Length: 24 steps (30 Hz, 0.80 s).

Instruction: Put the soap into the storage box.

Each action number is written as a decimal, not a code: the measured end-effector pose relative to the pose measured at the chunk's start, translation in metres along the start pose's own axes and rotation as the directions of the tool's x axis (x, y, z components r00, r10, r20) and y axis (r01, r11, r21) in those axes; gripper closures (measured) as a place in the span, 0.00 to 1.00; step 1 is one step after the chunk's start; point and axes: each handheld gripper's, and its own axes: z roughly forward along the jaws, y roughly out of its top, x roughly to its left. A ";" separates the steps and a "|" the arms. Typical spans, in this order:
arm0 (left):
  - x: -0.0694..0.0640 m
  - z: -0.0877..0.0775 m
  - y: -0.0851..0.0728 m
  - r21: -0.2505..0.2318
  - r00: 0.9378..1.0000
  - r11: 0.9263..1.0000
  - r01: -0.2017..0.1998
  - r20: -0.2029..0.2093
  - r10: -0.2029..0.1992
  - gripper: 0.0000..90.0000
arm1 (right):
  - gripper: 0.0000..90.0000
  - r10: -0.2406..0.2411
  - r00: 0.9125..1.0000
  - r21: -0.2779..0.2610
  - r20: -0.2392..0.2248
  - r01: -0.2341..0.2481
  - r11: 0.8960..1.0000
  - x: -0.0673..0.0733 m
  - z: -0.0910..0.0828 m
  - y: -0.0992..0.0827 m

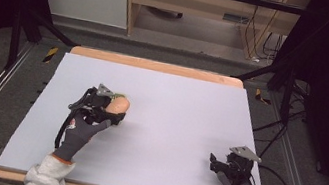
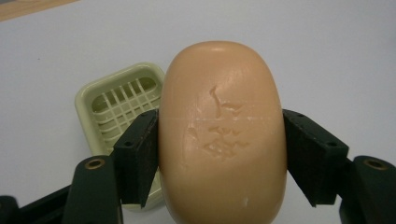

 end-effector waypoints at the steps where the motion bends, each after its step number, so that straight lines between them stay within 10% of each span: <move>1: 0.002 0.000 0.001 -0.004 1.000 1.000 0.005 -0.003 -0.005 0.35 | 0.11 0.000 1.000 0.001 0.001 0.000 1.000 0.000 0.000 0.000; 24: 0.028 0.033 0.005 0.019 0.997 0.999 0.041 -0.067 -0.039 0.35 | 0.11 0.005 1.000 0.005 0.002 -0.005 1.000 0.000 0.000 0.000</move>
